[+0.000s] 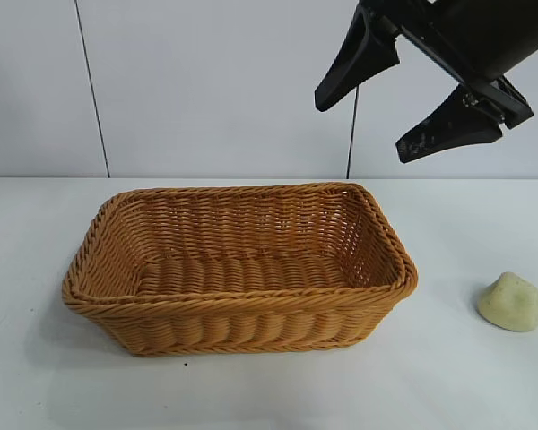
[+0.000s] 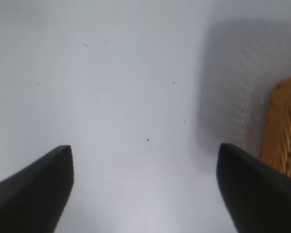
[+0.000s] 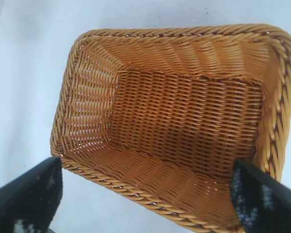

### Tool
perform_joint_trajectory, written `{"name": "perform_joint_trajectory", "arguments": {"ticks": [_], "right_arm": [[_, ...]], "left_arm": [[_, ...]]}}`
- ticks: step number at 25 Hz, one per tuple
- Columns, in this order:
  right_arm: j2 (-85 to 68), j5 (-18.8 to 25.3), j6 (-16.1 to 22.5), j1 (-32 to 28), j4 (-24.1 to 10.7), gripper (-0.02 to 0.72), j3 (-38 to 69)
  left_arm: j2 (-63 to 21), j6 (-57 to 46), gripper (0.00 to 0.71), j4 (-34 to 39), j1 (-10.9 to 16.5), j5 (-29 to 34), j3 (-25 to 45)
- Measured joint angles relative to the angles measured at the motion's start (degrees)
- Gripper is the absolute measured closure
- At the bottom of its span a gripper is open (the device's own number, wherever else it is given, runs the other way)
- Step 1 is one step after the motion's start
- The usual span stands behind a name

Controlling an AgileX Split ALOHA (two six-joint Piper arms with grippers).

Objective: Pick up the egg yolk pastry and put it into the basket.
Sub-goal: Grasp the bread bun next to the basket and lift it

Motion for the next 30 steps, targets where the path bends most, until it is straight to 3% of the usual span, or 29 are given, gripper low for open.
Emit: {"name": "perform_joint_trajectory", "arguments": {"ticks": [14, 20, 24, 30], "right_arm": [[0.0, 0.1, 0.0, 0.0, 0.0, 0.034, 0.0], [0.0, 0.1, 0.0, 0.0, 0.0, 0.034, 0.0], [0.0, 0.3, 0.0, 0.0, 0.0, 0.034, 0.0], [0.0, 2.1, 0.2, 0.0, -0.6, 0.034, 0.0]], "left_arm": [[-42.9, 1.8, 0.123, 0.3, 0.0, 0.1, 35.6], [-64.2, 1.8, 0.123, 0.3, 0.0, -5.4, 50.7], [-77.7, 1.9, 0.123, 0.3, 0.0, -7.1, 56.4], [-93.0, 1.9, 0.123, 0.5, 0.0, -7.7, 56.8]]}}
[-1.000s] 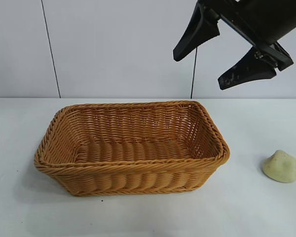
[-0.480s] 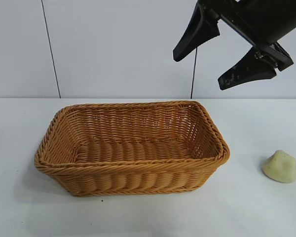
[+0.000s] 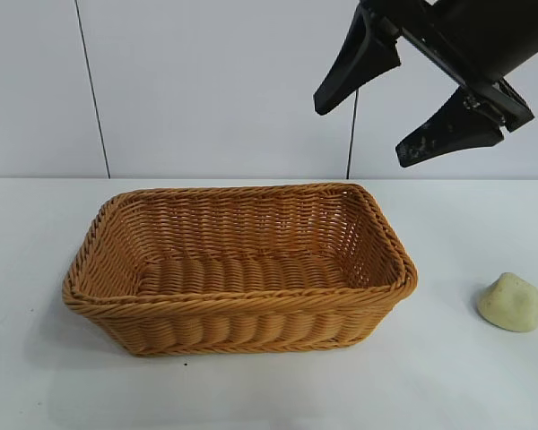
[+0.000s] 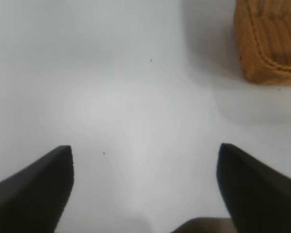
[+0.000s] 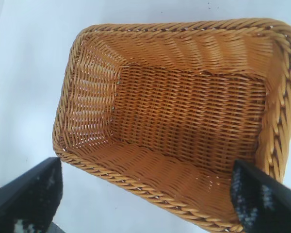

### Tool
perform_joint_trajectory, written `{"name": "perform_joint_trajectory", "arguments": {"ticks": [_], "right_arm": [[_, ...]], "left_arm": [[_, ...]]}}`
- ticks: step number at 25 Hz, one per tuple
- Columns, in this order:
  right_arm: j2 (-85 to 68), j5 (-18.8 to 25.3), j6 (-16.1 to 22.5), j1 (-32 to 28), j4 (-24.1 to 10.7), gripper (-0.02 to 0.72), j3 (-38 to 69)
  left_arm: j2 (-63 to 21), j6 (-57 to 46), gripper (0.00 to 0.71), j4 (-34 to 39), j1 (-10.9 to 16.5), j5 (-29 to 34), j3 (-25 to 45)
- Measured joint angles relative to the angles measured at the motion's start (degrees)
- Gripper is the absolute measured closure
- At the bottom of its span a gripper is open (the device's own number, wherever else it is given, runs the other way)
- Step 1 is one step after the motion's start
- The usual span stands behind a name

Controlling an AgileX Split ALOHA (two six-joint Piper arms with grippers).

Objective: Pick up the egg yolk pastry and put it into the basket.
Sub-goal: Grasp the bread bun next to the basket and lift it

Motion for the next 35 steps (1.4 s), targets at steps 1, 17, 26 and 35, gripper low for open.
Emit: {"name": "perform_joint_trajectory", "arguments": {"ticks": [1, 17, 26, 35], "right_arm": [[0.0, 0.2, 0.5, 0.0, -0.8, 0.034, -0.2], [1.0, 10.6, 21.2, -4.6, -38.5, 0.034, -9.1], [10.0, 10.2, 20.5, -10.9, -38.5, 0.034, -9.1], [21.6, 5.2, 20.4, -12.0, -38.7, 0.034, -9.1]], "left_arm": [[-2.2, 0.0, 0.123, 0.0, 0.0, 0.0, 0.1], [-7.1, 0.0, 0.123, 0.2, 0.0, 0.0, 0.1], [-7.1, 0.0, 0.123, 0.2, 0.0, 0.0, 0.1], [-7.1, 0.0, 0.123, 0.2, 0.0, -0.1, 0.1]]}}
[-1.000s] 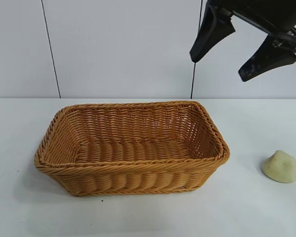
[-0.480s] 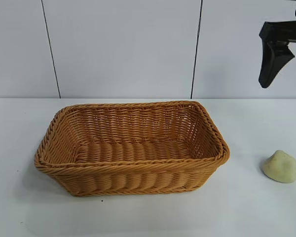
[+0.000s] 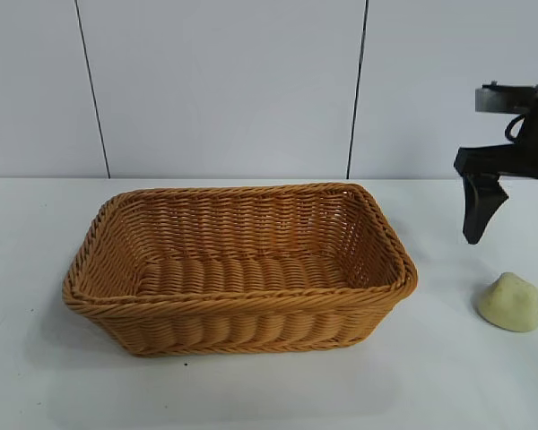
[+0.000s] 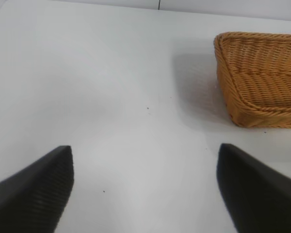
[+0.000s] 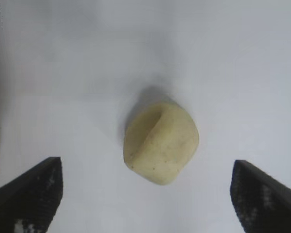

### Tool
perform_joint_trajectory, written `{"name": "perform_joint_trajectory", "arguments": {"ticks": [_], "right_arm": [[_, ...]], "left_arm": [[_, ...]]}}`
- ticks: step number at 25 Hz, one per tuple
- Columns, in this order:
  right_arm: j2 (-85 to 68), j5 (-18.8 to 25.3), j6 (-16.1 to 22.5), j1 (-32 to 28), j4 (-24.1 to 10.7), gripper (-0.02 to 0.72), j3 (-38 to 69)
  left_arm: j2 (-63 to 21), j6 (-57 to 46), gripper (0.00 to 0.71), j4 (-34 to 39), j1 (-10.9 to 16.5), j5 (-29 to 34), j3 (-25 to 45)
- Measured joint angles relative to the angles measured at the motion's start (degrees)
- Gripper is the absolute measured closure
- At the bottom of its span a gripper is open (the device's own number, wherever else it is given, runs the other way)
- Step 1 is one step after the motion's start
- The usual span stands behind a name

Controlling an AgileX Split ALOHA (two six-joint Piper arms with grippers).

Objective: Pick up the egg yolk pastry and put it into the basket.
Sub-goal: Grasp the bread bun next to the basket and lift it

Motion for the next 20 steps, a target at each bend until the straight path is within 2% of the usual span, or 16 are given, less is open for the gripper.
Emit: {"name": "perform_joint_trajectory", "arguments": {"ticks": [7, 9, 10, 11, 15, 17, 20], "right_arm": [[7.2, -0.9, 0.0, 0.0, 0.0, 0.034, 0.0], [8.0, -1.0, 0.0, 0.0, 0.0, 0.055, 0.0], [8.2, -1.1, 0.0, 0.0, 0.0, 0.081, 0.0], [8.3, -1.2, 0.0, 0.0, 0.0, 0.192, 0.0], [8.3, -1.2, 0.0, 0.0, -0.2, 0.466, 0.0], [8.0, -1.0, 0.0, 0.0, -0.2, 0.522, 0.0], [6.3, -0.2, 0.0, 0.0, -0.2, 0.547, 0.0]], "left_arm": [[0.0, 0.0, 0.123, 0.0, 0.0, -0.1, 0.0], [0.0, 0.0, 0.123, 0.0, 0.0, -0.1, 0.0], [0.0, 0.0, 0.123, 0.0, 0.0, -0.1, 0.0], [0.0, 0.0, 0.123, 0.0, 0.0, -0.1, 0.0], [0.0, 0.0, 0.123, 0.0, 0.0, -0.1, 0.0], [0.0, 0.0, 0.123, 0.0, 0.0, -0.1, 0.0], [0.0, 0.0, 0.123, 0.0, 0.0, -0.1, 0.0]]}}
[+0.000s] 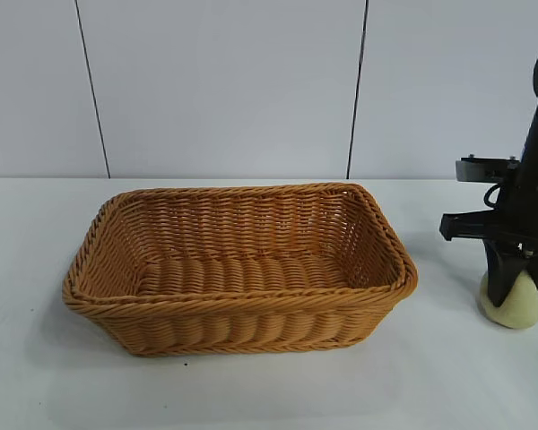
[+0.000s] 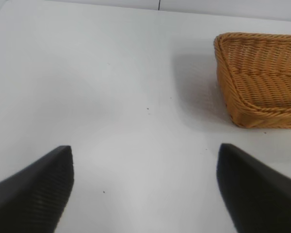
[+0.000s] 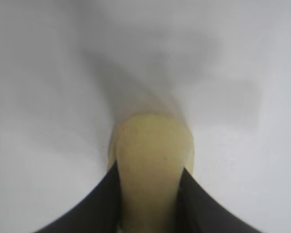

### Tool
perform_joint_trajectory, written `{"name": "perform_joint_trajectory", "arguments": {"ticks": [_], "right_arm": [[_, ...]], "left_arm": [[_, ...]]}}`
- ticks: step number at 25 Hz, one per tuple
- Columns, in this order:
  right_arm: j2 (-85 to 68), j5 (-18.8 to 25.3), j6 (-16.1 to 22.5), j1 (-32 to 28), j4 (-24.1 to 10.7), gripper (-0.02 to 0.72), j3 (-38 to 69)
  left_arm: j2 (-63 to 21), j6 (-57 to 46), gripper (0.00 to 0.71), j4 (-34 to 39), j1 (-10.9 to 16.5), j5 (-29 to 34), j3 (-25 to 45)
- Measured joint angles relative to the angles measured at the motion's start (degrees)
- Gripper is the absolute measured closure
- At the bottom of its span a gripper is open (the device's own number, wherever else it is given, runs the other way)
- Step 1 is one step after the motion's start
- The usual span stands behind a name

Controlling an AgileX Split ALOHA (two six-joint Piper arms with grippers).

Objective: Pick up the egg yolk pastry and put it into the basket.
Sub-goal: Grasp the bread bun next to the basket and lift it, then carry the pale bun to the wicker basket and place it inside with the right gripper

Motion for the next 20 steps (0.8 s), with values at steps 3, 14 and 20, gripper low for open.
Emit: {"name": "perform_joint_trajectory", "arguments": {"ticks": [3, 14, 20], "right_arm": [[-3.6, 2.3, 0.0, 0.0, -0.1, 0.553, -1.3], [-8.9, 16.2, 0.0, 1.8, -0.3, 0.553, -20.8], [-8.9, 16.2, 1.1, 11.1, -0.2, 0.553, -22.3]], "left_arm": [[0.0, 0.0, 0.123, 0.0, 0.0, 0.0, 0.0], [0.0, 0.0, 0.123, 0.0, 0.0, 0.0, 0.0], [0.0, 0.0, 0.123, 0.0, 0.0, 0.0, 0.0]]}}
